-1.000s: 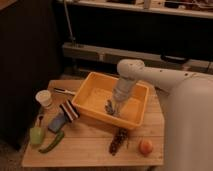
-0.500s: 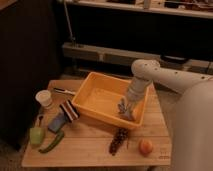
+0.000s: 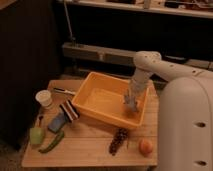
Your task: Wipe tray with towel
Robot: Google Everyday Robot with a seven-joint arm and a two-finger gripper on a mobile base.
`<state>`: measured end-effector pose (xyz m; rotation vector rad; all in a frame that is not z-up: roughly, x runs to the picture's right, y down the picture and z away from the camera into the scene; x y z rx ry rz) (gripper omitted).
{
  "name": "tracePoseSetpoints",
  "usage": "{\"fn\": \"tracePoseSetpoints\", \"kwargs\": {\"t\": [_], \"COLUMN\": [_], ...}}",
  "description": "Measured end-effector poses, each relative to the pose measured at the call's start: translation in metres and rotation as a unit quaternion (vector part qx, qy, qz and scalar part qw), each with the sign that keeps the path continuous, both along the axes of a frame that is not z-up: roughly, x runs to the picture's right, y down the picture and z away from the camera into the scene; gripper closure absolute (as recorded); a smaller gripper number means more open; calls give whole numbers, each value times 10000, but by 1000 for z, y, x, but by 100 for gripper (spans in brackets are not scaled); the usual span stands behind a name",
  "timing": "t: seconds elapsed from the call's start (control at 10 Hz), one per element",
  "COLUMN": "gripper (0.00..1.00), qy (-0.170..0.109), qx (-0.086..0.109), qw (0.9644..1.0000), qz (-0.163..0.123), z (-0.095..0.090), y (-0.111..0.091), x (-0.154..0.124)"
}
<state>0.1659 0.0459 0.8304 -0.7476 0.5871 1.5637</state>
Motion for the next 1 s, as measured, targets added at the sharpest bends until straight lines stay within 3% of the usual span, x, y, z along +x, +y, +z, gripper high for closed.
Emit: {"fn": "tracePoseSetpoints", "kwargs": {"t": [0.2,0.5,0.7,1.0], "gripper": [100,100,100,100], "qy": [87,-32,-243,-813], "qx": [132,298,443,681], "qw": [9998,9993,9984,9936], "qz": [-111,-232,-266,-391], "z": [13,32,35,27], "y": [-27,-57,-72,-81], "x": [-11,-53,-79,-136]}}
